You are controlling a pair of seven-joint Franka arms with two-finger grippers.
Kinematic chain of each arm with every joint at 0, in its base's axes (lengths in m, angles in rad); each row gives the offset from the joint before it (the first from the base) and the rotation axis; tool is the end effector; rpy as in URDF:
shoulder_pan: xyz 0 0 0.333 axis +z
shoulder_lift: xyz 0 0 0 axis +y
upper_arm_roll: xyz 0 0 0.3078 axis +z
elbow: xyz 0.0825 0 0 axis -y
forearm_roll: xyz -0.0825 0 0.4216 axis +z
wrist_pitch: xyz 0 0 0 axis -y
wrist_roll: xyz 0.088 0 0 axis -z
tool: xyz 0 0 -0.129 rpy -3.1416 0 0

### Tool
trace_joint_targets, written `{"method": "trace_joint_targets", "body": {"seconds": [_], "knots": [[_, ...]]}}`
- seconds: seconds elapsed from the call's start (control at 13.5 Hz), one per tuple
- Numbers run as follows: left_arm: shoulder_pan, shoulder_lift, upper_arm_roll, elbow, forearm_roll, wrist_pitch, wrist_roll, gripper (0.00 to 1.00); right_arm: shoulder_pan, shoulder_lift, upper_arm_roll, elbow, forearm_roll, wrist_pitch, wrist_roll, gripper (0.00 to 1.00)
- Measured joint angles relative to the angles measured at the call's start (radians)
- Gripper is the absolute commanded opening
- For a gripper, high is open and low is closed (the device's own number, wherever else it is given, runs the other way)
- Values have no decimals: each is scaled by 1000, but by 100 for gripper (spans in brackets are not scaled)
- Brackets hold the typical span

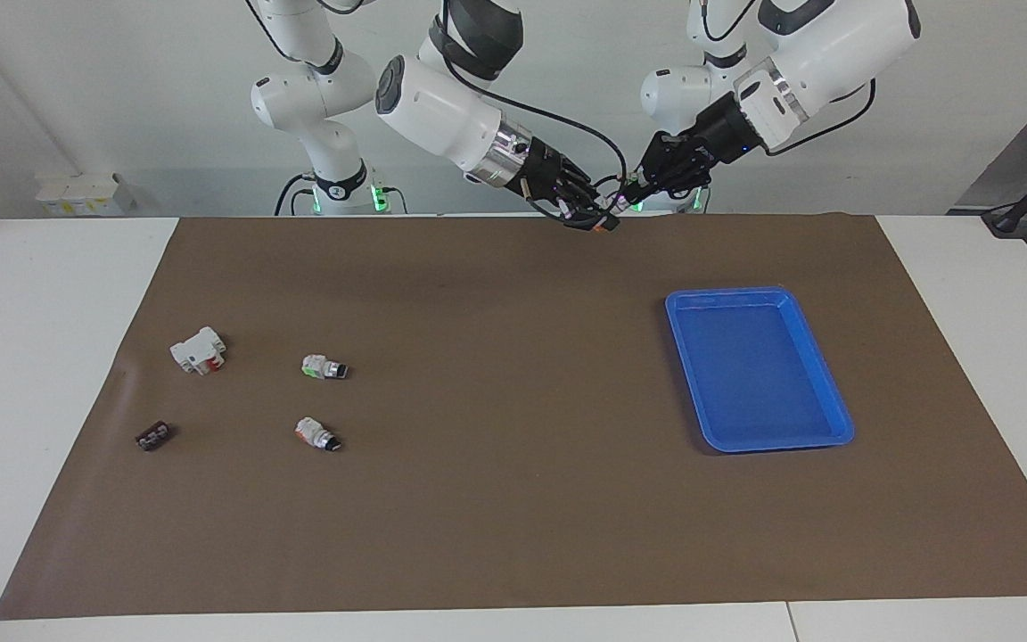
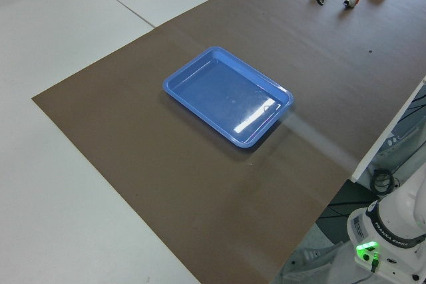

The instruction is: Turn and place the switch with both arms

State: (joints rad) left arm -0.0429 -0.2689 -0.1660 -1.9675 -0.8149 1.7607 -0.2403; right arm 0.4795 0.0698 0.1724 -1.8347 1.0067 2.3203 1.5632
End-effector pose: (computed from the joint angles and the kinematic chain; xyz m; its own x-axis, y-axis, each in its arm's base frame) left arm 0.4983 -0.1958 0.5851 0.9814 0.1083 -0.1587 0.1877 -0.7162 0.6721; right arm 0.5138 0.4258 0.5079 0.1065 -0.5846 -0.8043 -0.9938 -0.0373 -0.1044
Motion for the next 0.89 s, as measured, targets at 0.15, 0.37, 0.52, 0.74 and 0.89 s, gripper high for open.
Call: {"method": "trace_joint_targets", "body": {"seconds": [0.15, 0.37, 0.52, 0.74, 0.89], "knots": [[-1, -10, -5, 0, 0, -26, 0, 0, 0, 0, 0, 1, 0, 0, 0, 100], [0, -18, -8, -4, -3, -54, -1, 0, -3, -3, -3, 2, -13, -5, 0, 100], [16, -19, -6, -5, 4, -60, 3, 0, -28, -16, -10, 2, -35, -62, -3, 100], [40, -19, -3, -12, 70, -60, 33, 0, -90, -57, -13, 1, -125, -225, -46, 100], [42, -23, -2, -44, 126, -38, 68, 0, -122, -86, -14, -1, -240, -340, -105, 100]]}}
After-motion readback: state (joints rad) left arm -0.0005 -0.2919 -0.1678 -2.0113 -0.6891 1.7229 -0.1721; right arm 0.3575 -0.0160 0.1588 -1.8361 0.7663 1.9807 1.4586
